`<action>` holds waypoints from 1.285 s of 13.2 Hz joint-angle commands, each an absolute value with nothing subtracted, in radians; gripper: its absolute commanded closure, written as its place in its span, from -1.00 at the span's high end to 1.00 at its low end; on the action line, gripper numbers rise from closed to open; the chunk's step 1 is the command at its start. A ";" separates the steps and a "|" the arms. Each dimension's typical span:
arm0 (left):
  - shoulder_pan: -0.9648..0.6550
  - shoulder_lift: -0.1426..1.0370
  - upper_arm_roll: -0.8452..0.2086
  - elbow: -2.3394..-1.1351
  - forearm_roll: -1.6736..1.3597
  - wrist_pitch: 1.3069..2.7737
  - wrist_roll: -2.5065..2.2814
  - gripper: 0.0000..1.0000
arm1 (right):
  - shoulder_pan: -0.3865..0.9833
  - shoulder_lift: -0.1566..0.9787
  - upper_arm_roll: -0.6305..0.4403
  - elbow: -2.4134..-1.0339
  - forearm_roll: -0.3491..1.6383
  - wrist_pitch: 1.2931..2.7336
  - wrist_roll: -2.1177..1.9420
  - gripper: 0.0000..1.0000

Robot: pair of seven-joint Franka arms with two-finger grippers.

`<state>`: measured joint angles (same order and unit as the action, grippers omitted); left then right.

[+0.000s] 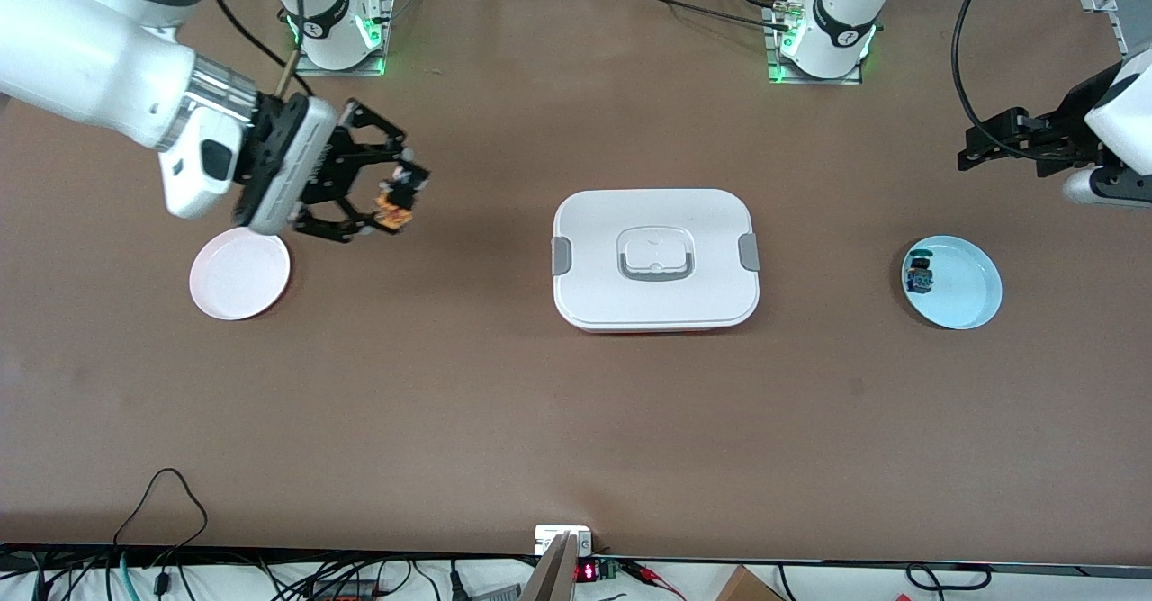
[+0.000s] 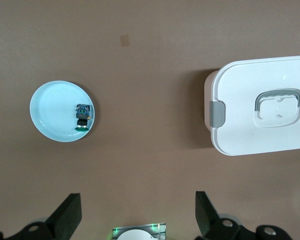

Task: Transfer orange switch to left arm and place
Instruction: 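Hold the switch above the box while the left gripper reaches it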

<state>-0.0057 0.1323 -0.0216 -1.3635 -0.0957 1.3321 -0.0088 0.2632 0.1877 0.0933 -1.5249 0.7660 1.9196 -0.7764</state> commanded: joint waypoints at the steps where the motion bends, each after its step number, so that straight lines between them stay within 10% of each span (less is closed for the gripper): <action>1: 0.023 0.141 -0.009 -1.354 -0.263 1.290 -0.009 1.00 | 0.313 0.216 0.089 -1.534 1.045 1.934 -0.917 -1.00; 7: 0.137 0.333 -0.014 -1.405 -1.136 1.196 -0.259 1.00 | 0.390 0.317 0.089 -1.531 1.397 2.032 -1.412 -1.00; 17: -0.132 0.367 -0.018 -1.460 -1.310 1.520 -0.376 1.00 | 0.546 0.411 0.087 -1.489 1.772 2.240 -1.773 -1.00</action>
